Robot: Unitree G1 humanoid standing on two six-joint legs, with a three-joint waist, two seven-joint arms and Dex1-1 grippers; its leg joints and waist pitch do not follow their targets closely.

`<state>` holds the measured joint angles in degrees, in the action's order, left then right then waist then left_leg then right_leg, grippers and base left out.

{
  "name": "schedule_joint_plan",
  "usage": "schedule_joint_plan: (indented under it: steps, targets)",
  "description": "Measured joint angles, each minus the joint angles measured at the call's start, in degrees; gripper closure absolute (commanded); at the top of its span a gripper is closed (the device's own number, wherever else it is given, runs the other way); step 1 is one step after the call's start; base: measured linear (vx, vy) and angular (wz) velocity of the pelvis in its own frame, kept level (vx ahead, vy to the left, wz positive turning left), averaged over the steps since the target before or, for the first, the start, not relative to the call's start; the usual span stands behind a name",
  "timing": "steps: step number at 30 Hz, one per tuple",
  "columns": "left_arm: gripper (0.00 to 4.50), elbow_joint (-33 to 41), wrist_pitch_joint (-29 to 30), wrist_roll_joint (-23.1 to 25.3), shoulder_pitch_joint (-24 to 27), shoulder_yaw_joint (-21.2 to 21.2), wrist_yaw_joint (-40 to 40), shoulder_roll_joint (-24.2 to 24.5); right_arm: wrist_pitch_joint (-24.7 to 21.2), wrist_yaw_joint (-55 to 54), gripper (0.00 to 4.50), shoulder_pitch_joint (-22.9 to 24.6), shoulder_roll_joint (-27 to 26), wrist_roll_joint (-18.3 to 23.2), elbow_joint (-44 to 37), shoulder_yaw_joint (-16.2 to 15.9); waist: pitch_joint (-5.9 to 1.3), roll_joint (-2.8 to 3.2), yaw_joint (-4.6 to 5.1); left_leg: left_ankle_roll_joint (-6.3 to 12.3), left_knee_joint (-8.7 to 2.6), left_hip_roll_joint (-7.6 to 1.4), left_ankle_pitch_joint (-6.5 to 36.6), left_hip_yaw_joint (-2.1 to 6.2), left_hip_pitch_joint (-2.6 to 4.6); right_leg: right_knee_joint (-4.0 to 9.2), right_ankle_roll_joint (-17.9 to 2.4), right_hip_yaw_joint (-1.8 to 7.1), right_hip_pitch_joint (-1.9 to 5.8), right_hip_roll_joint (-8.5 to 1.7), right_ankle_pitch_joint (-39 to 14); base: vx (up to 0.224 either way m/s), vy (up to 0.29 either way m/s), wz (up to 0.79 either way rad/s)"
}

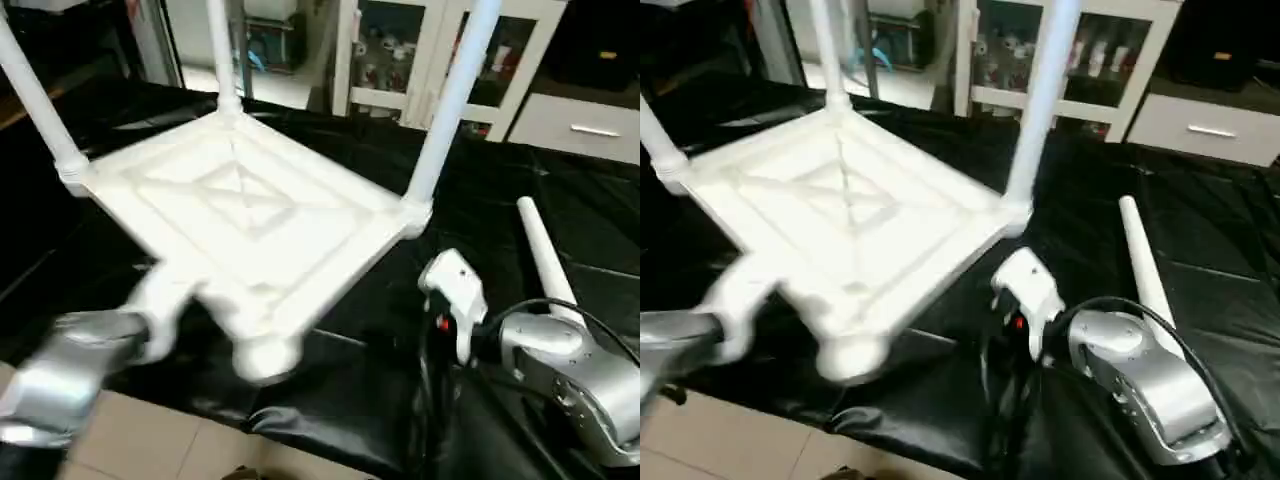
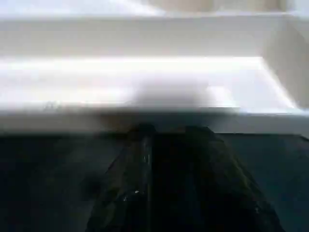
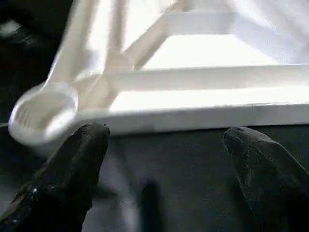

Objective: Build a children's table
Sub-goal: Rotate table base

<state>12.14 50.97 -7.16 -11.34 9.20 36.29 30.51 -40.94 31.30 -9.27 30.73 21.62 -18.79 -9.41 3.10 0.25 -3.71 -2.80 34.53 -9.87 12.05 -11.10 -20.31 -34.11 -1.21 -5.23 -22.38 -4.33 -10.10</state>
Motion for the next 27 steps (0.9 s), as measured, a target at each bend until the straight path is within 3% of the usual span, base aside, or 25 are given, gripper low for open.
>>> schedule_joint_plan:
  steps: [4, 9, 12, 16, 20, 24, 27]
  targets:
    - [3.10, -2.1, -2.4, -0.4, -2.3, 2.3, 0.2, -3.8, -0.6, -4.1, 0.33, 0.0, -0.6, -2.2, 1.9, 1.3, -0.06, 0.15, 0.61, 0.00, -0.01, 0.00, 0.0, 0.00, 0.09, 0.01, 0.1, 0.00, 0.08, 0.01, 0.0, 0.000, 0.000, 0.00]
    - [3.10, -7.5, -6.4, 1.3, -5.8, 7.0, -1.8, -11.8, -2.8, -7.8, 0.33, -0.9, -3.0, -3.3, 2.2, 3.6, -0.08, 0.51, 0.63, 0.03, 0.01, 0.01, 0.0, 0.00, -0.01, 0.07, 0.0, 0.00, 0.08, -0.01, 0.0, 0.000, 0.000, 0.00]
    - [3.10, -8.5, -7.9, 2.0, -6.5, 9.1, -3.0, -13.1, -3.0, -9.9, 0.33, -1.3, -3.6, -3.5, 2.2, 4.5, -0.08, 0.50, 0.92, 0.03, -0.03, -0.03, 0.0, 0.00, 0.00, 0.05, 0.0, -0.02, 0.05, 0.02, 0.0, 0.000, 0.000, 0.00]
    - [3.10, -3.3, -9.6, 0.5, -2.5, 7.3, -4.2, -13.6, -5.6, -17.2, 0.33, -1.4, -8.1, -5.3, 1.3, 7.0, -0.12, 0.73, 1.91, 0.03, -0.07, -0.05, 0.0, 0.00, -0.16, 0.04, 0.0, -0.02, -0.12, 0.06, 0.0, 0.000, 0.000, 0.00]
    - [3.10, 5.1, -14.3, -2.1, 4.5, 1.7, -6.2, -16.7, -13.3, -23.3, 0.33, -2.1, -11.0, -7.9, -4.3, 7.8, -0.14, 0.81, 1.98, 0.03, -0.06, -0.05, 0.0, -0.01, -0.18, 0.04, 0.0, -0.01, -0.16, 0.06, 0.0, 0.000, 0.000, 0.00]
    - [3.10, 8.2, -18.0, -1.8, 7.6, -1.8, -12.5, -20.1, -15.6, -25.5, 0.33, -2.0, -12.2, -7.7, -6.6, 9.6, -0.17, 0.85, 1.82, 0.02, -0.03, -0.02, 0.0, -0.01, -0.01, 0.08, 0.4, 0.00, 0.07, 0.03, -0.2, 0.000, 0.000, 0.00]
    - [3.10, 6.2, -20.8, 2.2, 8.3, -2.8, -19.2, -20.7, -15.9, -27.6, 0.33, -1.4, -12.1, -8.8, -6.9, 11.2, -0.10, 0.13, 1.96, 0.02, -0.04, -0.05, 0.0, 0.03, 0.10, 0.04, 0.4, 0.01, 0.13, 0.08, -0.3, 0.000, 0.000, 0.00]
